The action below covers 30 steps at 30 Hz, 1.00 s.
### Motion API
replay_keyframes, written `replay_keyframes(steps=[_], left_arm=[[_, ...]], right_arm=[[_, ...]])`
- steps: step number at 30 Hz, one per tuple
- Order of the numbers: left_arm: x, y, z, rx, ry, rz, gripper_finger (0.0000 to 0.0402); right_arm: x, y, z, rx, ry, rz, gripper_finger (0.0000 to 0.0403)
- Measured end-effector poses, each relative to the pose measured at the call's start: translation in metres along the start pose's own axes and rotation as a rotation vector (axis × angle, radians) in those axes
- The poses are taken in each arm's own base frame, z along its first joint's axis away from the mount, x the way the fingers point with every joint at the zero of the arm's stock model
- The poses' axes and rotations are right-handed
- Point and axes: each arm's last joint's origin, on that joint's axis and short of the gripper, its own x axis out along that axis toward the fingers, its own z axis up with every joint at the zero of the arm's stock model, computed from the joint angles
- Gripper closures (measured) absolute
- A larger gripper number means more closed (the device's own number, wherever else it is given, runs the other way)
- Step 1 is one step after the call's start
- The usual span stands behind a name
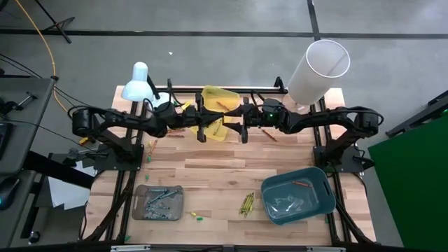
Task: Sort crayons
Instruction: Adjust the green crayon in the yellow bin
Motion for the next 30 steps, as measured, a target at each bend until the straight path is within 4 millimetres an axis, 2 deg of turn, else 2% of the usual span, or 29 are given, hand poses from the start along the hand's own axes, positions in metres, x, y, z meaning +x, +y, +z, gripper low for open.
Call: replay_keyframes(steps=[7, 18, 30], left_arm=[[0.001, 0.003, -0.003, 0.006, -0.017, 0.012, 0.0401], [0.001, 0.004, -0.003, 0.006, -0.019, 0.041, 0.0401], [0.010, 0.006, 0.006, 0.010, -0.040, 0.043, 0.0401]], right_arm=[[0.000, 0.000, 0.001, -0.002, -0.010, 0.001, 0.0210], [0.000, 0.000, 0.001, -0.022, -0.015, 0.004, 0.0295], [0.000, -0.001, 0.001, -0.022, -0.016, -0.004, 0.0299]])
